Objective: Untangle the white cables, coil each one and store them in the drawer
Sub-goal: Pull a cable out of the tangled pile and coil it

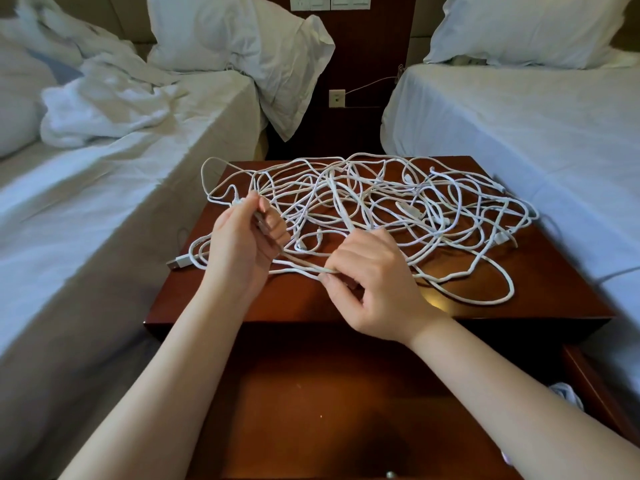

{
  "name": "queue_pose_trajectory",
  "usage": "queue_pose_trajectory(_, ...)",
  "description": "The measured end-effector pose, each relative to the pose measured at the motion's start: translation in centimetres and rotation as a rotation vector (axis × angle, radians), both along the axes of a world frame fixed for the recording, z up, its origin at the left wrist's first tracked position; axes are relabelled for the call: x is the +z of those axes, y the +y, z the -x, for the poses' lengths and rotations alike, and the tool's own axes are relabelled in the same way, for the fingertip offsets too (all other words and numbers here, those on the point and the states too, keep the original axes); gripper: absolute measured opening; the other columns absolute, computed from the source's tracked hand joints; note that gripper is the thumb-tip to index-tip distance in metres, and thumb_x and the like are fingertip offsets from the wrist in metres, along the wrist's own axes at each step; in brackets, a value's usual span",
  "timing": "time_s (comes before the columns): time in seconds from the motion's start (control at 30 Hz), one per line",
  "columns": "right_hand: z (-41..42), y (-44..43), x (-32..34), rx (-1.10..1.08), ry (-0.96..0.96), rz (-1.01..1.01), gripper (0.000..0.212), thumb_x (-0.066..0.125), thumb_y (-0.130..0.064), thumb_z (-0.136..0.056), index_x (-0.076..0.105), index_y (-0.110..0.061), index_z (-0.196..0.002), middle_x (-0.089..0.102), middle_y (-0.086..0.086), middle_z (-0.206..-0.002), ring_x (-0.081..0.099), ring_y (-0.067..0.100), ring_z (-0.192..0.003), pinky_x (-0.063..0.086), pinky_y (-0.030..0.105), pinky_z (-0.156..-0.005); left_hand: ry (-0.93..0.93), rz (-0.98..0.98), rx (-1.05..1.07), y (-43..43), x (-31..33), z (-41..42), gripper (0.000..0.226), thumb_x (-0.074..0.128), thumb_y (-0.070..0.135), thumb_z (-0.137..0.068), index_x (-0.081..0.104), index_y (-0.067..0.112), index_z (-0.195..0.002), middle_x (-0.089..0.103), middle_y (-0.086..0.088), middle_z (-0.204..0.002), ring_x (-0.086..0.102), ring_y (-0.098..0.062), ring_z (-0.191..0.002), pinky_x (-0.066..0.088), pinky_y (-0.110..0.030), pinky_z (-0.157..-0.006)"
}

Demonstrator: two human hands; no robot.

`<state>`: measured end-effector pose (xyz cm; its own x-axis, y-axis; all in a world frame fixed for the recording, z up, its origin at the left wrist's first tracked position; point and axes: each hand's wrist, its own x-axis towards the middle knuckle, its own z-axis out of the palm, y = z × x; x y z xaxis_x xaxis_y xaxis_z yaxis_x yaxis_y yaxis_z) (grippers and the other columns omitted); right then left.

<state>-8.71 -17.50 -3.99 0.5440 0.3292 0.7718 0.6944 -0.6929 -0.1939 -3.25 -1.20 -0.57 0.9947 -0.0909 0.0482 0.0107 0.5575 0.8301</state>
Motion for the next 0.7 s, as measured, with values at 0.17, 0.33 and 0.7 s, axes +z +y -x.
queue_pose_trajectory(0.17,0.3,-0.3,1.6,-0.009,-0.125,0.129,0.015,0.062,-0.016,-0.083,0.062,-0.010,-0.068,0.056,-0.002,-0.065,0.052,0.019,-0.069,0.037,0.035,-0.074,-0.026,-0.494,0.051,-0.5,-0.2,0.5,0.033,0.038,0.011,-0.097,0.043,0.011,-0.065,0.051,-0.001,-0.047,0.045,-0.018,-0.046,0.037,-0.029,-0.052)
queue_pose_trajectory(0.33,-0.2,-2.1,3.0,-0.108,-0.183,0.200,0.009,0.066,-0.019,-0.082,0.065,-0.013,-0.074,0.058,-0.004,-0.072,0.052,0.019,-0.073,0.034,0.035,-0.077,-0.014,-0.720,-0.187,-0.7,0.1,1.4,0.034,0.039,0.013,-0.099,0.046,0.007,-0.067,0.057,-0.005,-0.051,0.053,-0.018,-0.046,0.042,-0.022,-0.045)
queue_pose_trajectory(0.7,-1.0,-3.8,4.0,-0.181,-0.181,0.157,0.027,0.060,-0.035,-0.094,0.068,-0.013,-0.082,0.059,-0.003,-0.075,0.055,0.022,-0.074,0.032,0.035,-0.080,-0.039,-0.565,-0.544,-2.3,-0.4,3.0,0.045,0.032,0.016,-0.102,0.043,0.011,-0.059,0.035,-0.001,-0.047,0.029,-0.012,-0.042,0.026,-0.020,-0.041)
